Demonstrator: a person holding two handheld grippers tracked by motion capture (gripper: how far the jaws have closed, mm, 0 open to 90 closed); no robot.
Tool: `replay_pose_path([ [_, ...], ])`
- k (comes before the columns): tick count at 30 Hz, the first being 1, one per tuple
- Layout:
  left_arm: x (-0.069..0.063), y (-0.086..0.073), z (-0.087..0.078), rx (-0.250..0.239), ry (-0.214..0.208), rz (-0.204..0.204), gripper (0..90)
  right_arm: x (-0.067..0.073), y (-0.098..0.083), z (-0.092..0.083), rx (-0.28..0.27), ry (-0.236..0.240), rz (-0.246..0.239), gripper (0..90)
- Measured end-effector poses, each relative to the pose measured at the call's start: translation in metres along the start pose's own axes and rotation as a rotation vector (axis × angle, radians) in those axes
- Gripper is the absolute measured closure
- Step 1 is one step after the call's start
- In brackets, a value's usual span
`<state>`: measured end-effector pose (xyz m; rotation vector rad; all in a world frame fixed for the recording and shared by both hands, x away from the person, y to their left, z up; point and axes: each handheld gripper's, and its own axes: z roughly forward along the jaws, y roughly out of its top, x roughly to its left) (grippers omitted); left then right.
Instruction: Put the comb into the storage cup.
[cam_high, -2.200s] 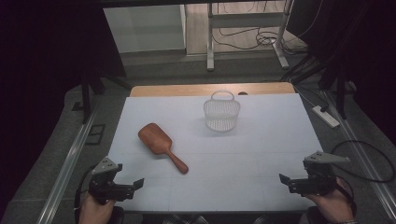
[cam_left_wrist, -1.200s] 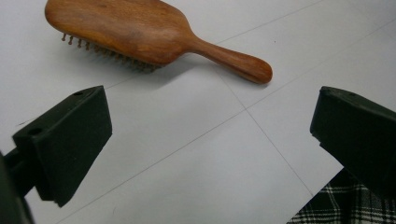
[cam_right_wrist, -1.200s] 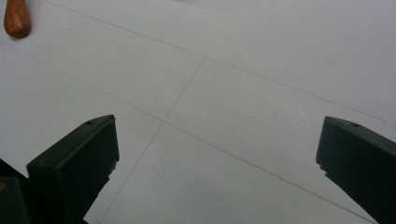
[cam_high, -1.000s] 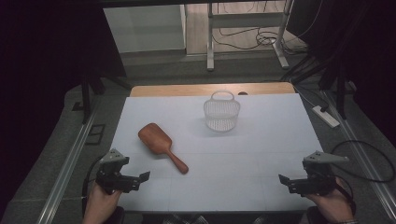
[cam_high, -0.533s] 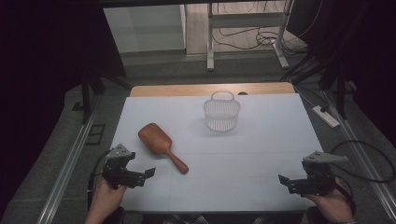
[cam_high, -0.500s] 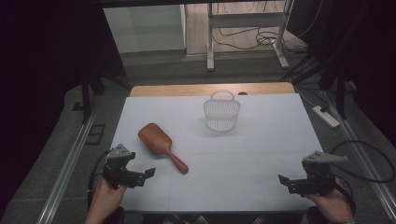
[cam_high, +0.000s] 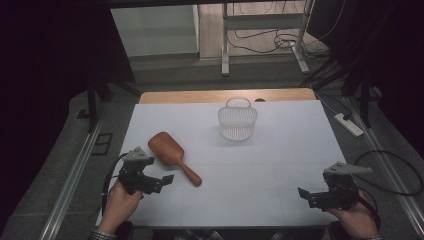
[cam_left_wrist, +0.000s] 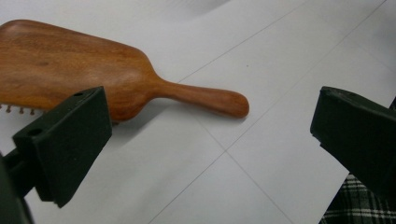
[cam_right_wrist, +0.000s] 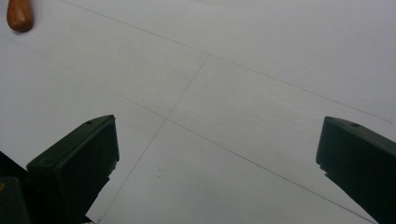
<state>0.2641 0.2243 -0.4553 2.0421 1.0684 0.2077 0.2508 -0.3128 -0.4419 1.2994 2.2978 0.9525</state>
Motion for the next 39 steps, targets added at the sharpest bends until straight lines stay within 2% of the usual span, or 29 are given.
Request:
replay_pose_path([
  [8, 0.002, 0.009, 0.008, 0.012, -0.01, -0.008, 0.0, 0.0, 0.0, 0.0, 0.003, 0.001, -0.004, 0.0],
  [14, 0.002, 0.017, 0.013, 0.034, 0.016, 0.024, 0.0, 0.001, 0.0, 0.0, 0.005, 0.003, -0.006, 0.0],
  [22, 0.006, 0.026, 0.021, 0.052, 0.0, 0.013, 0.0, 0.001, 0.0, 0.0, 0.007, 0.002, -0.009, 0.0],
  [31, 0.006, 0.037, 0.033, 0.077, -0.002, 0.03, 0.0, 0.001, 0.0, 0.0, 0.007, 0.002, -0.012, 0.0],
  [39, 0.008, 0.047, 0.042, 0.078, -0.004, 0.036, 0.0, 0.001, 0.0, 0.001, 0.007, 0.0, -0.017, 0.0],
])
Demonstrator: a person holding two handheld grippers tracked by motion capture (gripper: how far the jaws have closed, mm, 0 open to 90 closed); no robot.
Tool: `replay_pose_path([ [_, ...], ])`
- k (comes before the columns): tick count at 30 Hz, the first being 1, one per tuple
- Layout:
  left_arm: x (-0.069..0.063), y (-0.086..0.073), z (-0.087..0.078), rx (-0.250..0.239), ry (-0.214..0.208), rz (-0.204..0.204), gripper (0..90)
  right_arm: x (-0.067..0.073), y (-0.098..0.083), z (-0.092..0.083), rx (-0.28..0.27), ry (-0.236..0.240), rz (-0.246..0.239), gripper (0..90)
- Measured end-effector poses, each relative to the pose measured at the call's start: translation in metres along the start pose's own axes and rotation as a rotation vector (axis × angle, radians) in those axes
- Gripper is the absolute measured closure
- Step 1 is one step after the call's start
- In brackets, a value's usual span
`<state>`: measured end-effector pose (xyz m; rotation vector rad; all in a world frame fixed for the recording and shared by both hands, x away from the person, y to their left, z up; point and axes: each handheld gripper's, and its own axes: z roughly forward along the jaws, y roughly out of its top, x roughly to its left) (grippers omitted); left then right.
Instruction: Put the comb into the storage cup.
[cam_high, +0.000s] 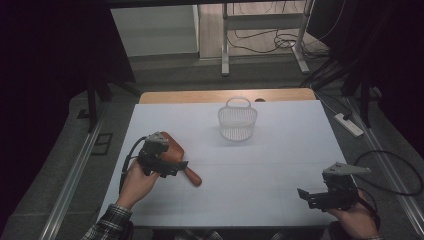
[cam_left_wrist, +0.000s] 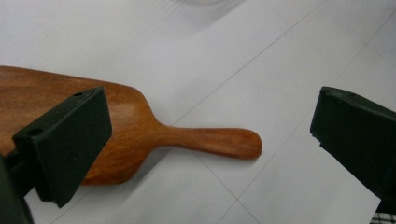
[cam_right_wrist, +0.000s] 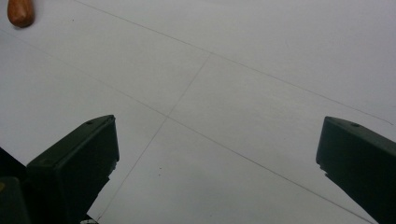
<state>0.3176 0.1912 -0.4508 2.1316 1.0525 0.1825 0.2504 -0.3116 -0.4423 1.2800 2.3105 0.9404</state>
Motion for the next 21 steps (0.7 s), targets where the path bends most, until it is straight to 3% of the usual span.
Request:
replay_pose_path([
  [10, 0.0, 0.012, 0.01, 0.025, 0.014, 0.006, 0.0, 0.0, 0.0, 0.0, 0.003, -0.001, -0.002, 0.0],
  [21, 0.0, 0.027, 0.02, 0.04, 0.001, 0.023, 0.0, 0.0, 0.0, 0.0, 0.007, 0.001, -0.005, 0.0],
])
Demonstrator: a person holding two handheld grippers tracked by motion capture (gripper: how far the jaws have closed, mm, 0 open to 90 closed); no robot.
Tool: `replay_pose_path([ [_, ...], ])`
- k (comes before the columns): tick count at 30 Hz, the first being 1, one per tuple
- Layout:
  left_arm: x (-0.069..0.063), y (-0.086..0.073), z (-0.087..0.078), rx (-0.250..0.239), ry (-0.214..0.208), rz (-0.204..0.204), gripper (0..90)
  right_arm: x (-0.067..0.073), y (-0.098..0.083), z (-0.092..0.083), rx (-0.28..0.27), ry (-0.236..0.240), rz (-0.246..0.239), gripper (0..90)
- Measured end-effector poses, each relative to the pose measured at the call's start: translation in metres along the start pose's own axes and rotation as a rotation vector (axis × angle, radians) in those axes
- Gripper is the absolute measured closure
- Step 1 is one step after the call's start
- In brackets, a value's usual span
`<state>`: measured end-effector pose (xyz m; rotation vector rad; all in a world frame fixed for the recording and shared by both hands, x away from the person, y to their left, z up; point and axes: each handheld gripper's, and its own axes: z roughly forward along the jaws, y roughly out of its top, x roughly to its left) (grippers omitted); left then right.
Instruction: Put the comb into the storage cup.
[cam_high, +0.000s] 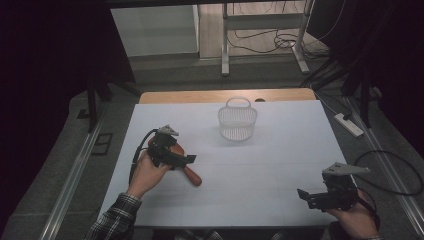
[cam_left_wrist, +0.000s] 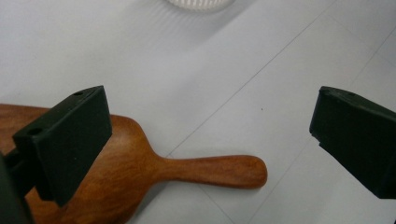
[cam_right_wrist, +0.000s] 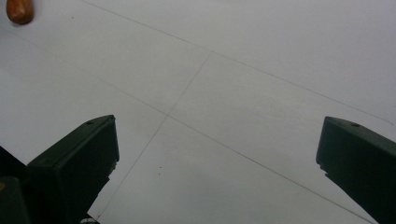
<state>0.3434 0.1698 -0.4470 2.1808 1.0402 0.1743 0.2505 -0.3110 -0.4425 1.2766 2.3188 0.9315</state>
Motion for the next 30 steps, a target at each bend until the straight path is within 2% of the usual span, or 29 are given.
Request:
replay_pose_path([
  [11, -0.003, 0.015, 0.012, 0.023, -0.01, 0.019, 0.1, 0.0, 0.0, 0.0, 0.001, 0.0, 0.001, 0.0],
  [17, -0.004, 0.015, 0.017, 0.054, 0.031, 0.033, 5.2, 0.0, 0.0, 0.0, 0.002, 0.0, 0.001, 0.0],
  [19, -0.003, 0.013, 0.016, 0.053, 0.031, 0.036, 13.8, 0.0, 0.0, 0.0, 0.003, 0.0, 0.001, 0.0],
  [20, -0.003, 0.012, 0.016, 0.051, 0.032, 0.034, 25.5, 0.0, 0.0, 0.0, 0.004, 0.0, -0.001, 0.0],
  [21, -0.002, 0.012, 0.016, 0.052, 0.027, 0.03, 25.5, 0.0, 0.0, 0.0, 0.004, 0.0, -0.001, 0.0],
  [23, 0.0, 0.01, 0.016, 0.056, 0.016, 0.024, 40.4, 0.0, 0.0, 0.0, 0.005, -0.001, -0.001, 0.0],
  [24, 0.001, 0.01, 0.016, 0.058, 0.014, 0.022, 40.4, 0.0, 0.0, 0.0, 0.005, -0.001, -0.001, 0.0],
  [30, 0.006, 0.005, 0.02, 0.054, -0.013, 0.006, 62.1, 0.0, 0.0, 0.0, 0.005, 0.0, -0.001, 0.0],
])
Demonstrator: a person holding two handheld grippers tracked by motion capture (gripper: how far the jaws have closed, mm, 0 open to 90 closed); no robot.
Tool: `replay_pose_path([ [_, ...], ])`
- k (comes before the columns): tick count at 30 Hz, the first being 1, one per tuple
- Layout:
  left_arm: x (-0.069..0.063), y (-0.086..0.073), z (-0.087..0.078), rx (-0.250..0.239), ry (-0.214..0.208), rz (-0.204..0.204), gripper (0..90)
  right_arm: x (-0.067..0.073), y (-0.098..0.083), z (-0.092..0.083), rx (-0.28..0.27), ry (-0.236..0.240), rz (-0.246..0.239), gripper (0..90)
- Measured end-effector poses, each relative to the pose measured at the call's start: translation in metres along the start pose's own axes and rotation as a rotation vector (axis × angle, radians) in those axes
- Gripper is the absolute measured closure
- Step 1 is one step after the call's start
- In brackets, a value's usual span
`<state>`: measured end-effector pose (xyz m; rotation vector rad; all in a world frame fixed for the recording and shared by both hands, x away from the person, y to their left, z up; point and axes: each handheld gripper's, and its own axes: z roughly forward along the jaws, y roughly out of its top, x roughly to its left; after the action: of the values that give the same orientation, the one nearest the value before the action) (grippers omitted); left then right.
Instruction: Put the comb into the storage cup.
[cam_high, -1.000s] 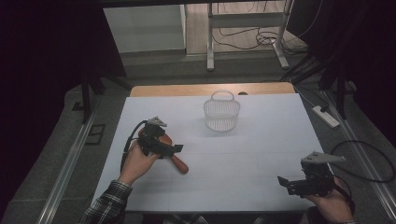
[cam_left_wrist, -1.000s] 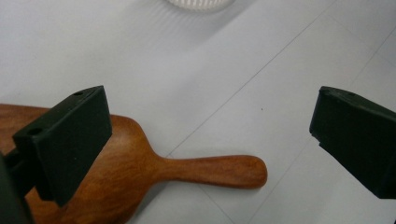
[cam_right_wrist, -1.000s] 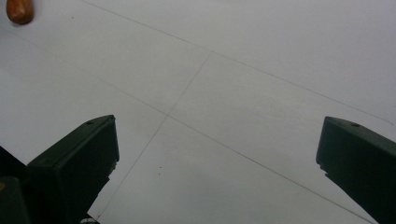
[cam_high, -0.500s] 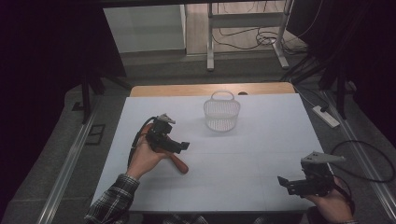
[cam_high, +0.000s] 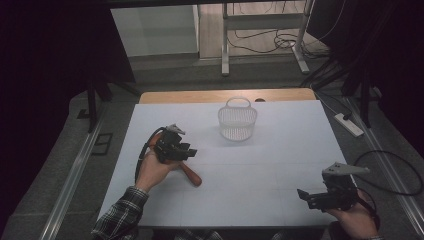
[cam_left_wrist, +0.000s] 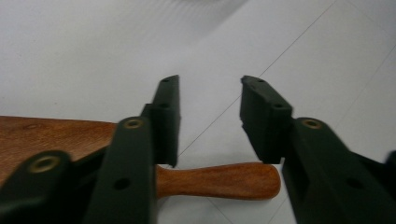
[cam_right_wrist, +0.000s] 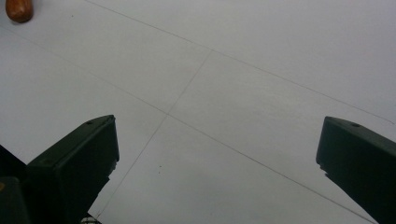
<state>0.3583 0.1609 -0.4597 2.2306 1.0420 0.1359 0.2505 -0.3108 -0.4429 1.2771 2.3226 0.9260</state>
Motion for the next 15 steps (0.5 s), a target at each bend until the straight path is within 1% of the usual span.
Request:
replay_pose_path([
  [3, 0.0018, -0.0014, 0.0009, 0.007, -0.011, -0.002, 74.5, 0.0, -0.0001, -0.0001, 0.0, -0.001, 0.0, 0.0],
  [6, 0.0029, -0.0026, 0.0011, 0.006, -0.018, -0.014, 87.5, 0.0, -0.0001, -0.0001, 0.0, 0.0, 0.0, 0.0],
  [7, 0.0034, -0.0031, 0.0009, 0.002, -0.016, -0.015, 89.1, 0.0, -0.0001, -0.0001, 0.001, -0.001, 0.0, 0.0],
  [10, 0.0043, -0.0054, 0.0015, -0.007, -0.001, -0.016, 89.2, -0.0001, -0.0002, -0.0001, 0.001, 0.0, 0.0, 0.0],
  [15, 0.0071, -0.0103, 0.0074, 0.012, 0.005, -0.021, 89.2, 0.0001, -0.0001, 0.0001, 0.002, -0.001, 0.0, 0.0],
])
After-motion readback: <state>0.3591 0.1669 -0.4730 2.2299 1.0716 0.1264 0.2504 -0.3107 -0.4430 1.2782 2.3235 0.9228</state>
